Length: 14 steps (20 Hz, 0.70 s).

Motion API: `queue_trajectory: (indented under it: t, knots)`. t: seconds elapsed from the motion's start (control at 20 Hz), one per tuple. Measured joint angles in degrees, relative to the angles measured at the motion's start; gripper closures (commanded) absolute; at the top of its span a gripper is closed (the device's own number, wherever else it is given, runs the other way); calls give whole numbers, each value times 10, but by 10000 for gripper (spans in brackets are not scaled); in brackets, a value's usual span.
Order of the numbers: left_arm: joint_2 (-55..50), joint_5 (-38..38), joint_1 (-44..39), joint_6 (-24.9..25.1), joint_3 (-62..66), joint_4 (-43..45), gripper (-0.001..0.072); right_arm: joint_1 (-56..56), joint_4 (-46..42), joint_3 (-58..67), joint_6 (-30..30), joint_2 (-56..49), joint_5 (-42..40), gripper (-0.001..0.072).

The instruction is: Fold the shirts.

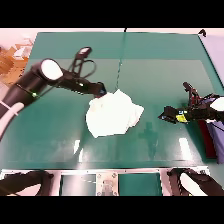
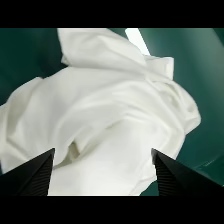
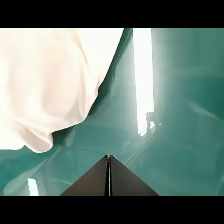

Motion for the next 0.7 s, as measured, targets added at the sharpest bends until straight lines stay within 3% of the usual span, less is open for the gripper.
queue_trajectory:
  t: [0.15,0.2,0.3,0.55,0.6,0.7]
  knots:
    - [-3,-68,67,-3,-4,7,6,0,0,0,0,0,-12,698]
    - [-3,-82,83,-4,-15,11,6,0,0,0,0,0,-17,668]
    - [-5,-90,102,-4,-56,10,6,0,0,0,0,-4,-33,401]
    - [-8,12,118,25,-211,-75,10,0,12,0,0,-57,-70,399]
    - [-8,38,120,37,-239,-96,81,0,21,0,0,-73,-78,399]
    - [-8,77,121,59,-284,-136,108,0,49,0,-9,-112,-94,393]
